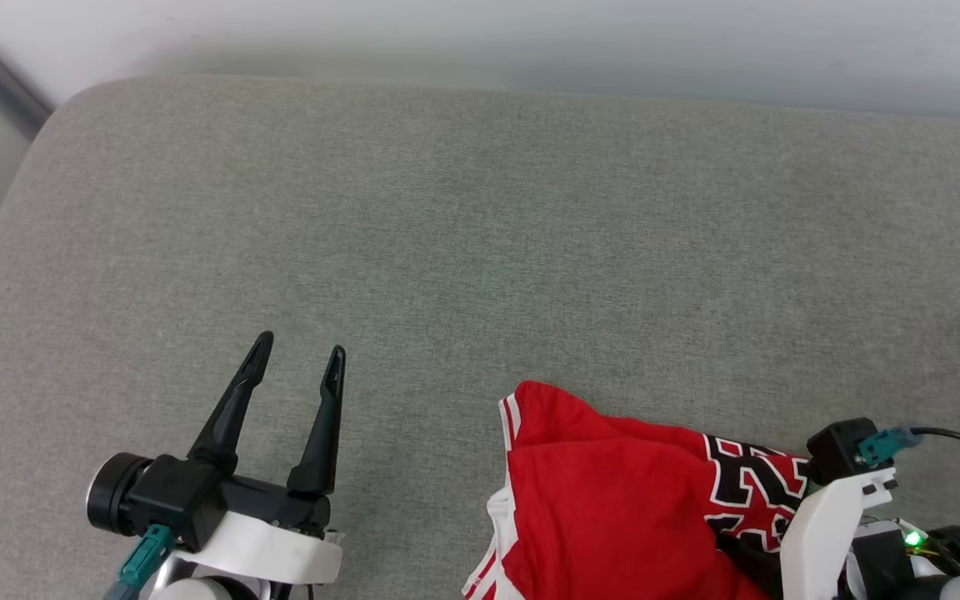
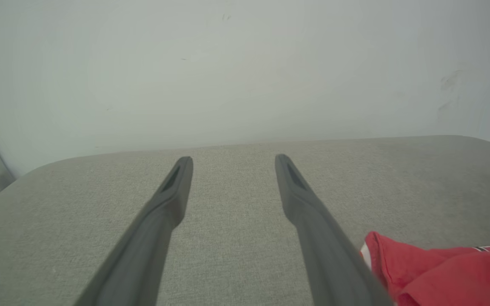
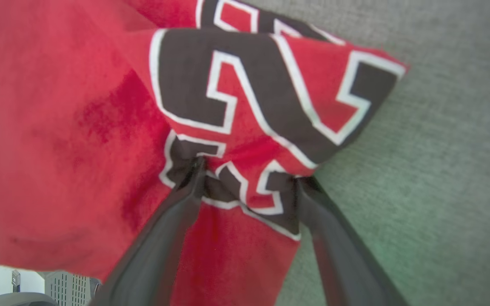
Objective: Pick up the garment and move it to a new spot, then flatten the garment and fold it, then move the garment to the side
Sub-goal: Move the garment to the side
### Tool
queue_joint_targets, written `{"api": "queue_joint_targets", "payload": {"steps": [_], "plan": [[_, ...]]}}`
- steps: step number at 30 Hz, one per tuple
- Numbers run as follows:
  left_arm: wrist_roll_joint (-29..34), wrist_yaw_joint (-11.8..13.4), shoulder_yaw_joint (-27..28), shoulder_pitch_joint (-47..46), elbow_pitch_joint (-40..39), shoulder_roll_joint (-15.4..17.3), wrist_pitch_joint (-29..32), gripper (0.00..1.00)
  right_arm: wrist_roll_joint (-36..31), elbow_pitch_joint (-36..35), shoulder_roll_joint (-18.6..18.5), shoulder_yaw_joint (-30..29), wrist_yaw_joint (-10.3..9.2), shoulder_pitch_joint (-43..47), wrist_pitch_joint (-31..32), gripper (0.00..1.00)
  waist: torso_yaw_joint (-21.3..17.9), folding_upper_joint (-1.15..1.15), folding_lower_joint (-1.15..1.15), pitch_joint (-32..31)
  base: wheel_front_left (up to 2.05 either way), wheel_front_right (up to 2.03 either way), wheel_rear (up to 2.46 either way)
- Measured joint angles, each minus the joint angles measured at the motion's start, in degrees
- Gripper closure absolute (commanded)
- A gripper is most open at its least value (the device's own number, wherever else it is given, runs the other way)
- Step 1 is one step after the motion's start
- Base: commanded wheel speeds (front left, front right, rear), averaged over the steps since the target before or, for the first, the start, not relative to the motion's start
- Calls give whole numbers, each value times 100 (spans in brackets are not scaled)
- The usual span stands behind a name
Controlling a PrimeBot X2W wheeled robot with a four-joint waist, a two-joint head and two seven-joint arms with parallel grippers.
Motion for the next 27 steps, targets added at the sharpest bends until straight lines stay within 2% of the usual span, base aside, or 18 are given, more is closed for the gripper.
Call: {"api": "queue_joint_targets", "payload": {"steps": [1,2,3,8,12,19,27], "plan": [[0,0,-3,-3,3,-5,0,0,-40,76,-12,47,0,-37,-36,2,31,0,0,4,0,0,0],[0,0,-7,-3,8,-10,0,0,-69,143,-32,97,0,-73,-73,64,54,0,0,5,0,0,0],[0,0,-9,-3,13,-13,0,0,-76,202,-44,126,0,-93,-132,100,69,0,0,2,0,0,0],[1,0,3,0,23,-55,0,0,-32,426,-107,366,1,-263,-343,100,57,0,0,-52,0,0,0],[-7,0,-8,5,4,-81,0,0,-250,370,-475,777,8,-457,-556,100,-66,0,0,-102,0,0,0],[-13,0,-73,4,20,-98,-1,0,-888,119,-1582,1508,3,-1160,-691,100,-472,0,0,-169,0,0,0],[13,0,-271,-68,16,-98,0,0,-1209,-73,-2894,2597,4,-2342,-632,100,-1261,0,1,-43,0,0,0]]}}
